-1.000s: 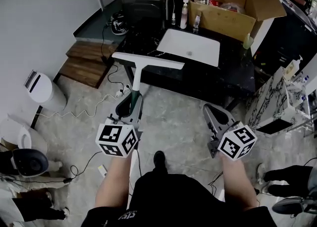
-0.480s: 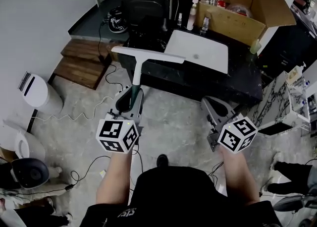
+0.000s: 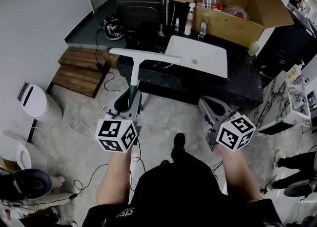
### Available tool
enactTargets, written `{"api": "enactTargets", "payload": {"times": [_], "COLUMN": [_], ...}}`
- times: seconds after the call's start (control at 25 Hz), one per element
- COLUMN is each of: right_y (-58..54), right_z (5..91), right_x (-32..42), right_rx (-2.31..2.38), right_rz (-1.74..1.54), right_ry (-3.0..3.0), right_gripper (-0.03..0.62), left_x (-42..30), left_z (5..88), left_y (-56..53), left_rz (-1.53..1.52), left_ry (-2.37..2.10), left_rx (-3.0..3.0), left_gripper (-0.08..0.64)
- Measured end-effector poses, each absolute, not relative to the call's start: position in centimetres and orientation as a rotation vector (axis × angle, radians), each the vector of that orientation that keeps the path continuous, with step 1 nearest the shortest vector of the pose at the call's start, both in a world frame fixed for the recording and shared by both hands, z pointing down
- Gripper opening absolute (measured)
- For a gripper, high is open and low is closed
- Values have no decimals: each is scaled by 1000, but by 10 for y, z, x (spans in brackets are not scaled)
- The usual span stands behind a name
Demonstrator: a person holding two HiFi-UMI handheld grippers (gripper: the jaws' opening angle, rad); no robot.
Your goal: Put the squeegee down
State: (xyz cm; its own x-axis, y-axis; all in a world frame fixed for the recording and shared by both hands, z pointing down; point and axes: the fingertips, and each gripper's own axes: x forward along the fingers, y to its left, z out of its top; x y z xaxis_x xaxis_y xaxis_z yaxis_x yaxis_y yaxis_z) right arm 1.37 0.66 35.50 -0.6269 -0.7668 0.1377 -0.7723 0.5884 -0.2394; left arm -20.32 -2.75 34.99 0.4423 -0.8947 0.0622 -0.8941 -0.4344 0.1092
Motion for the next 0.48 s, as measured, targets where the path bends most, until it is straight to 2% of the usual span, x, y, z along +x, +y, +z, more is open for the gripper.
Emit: {"api": "enactTargets", "payload": {"times": [0.48], "right_y": [-91], "right_z": [384], "right_x": [23], "right_rx": [1327], "right_rz": [550], "right_ry": [-2809], "right_gripper": [5], "left_x": [-196], "left_z": [366], "left_y": [-120], "left_rz": [105], "left_ry": [-1614], "left_rx": [2532], "left_gripper": [103]}}
